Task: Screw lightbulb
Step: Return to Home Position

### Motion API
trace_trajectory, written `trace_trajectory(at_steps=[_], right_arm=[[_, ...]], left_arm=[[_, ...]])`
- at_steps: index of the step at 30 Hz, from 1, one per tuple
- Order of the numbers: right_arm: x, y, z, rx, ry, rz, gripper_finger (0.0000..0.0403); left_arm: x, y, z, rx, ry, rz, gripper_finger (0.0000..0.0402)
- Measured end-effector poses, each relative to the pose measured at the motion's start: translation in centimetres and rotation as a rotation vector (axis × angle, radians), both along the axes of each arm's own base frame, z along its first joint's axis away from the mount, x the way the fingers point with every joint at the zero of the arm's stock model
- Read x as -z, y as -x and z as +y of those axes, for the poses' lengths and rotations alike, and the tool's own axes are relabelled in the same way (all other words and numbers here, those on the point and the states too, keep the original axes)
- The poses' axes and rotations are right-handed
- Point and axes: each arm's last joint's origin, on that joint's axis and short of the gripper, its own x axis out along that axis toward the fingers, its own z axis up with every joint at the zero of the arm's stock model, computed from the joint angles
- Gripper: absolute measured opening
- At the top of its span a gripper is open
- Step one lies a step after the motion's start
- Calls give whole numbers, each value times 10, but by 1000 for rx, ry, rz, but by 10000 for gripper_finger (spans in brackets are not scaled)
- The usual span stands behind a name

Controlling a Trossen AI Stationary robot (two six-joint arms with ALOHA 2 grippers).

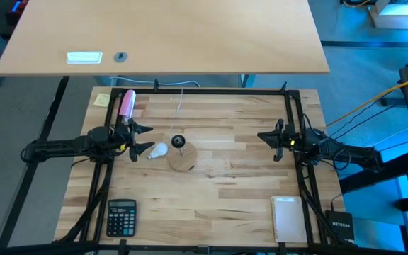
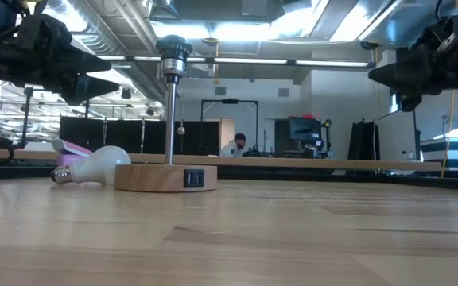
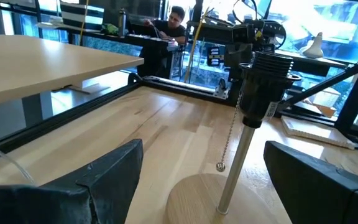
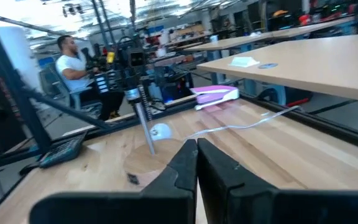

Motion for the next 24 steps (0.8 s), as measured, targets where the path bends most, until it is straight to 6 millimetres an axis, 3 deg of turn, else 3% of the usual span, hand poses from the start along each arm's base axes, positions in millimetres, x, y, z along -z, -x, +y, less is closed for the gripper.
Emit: trace_trajectory(at_steps=[24], right_arm=[[1, 0, 1, -38, 1, 7, 14]], left_arm=[[0, 0, 0, 0, 0, 1, 324]])
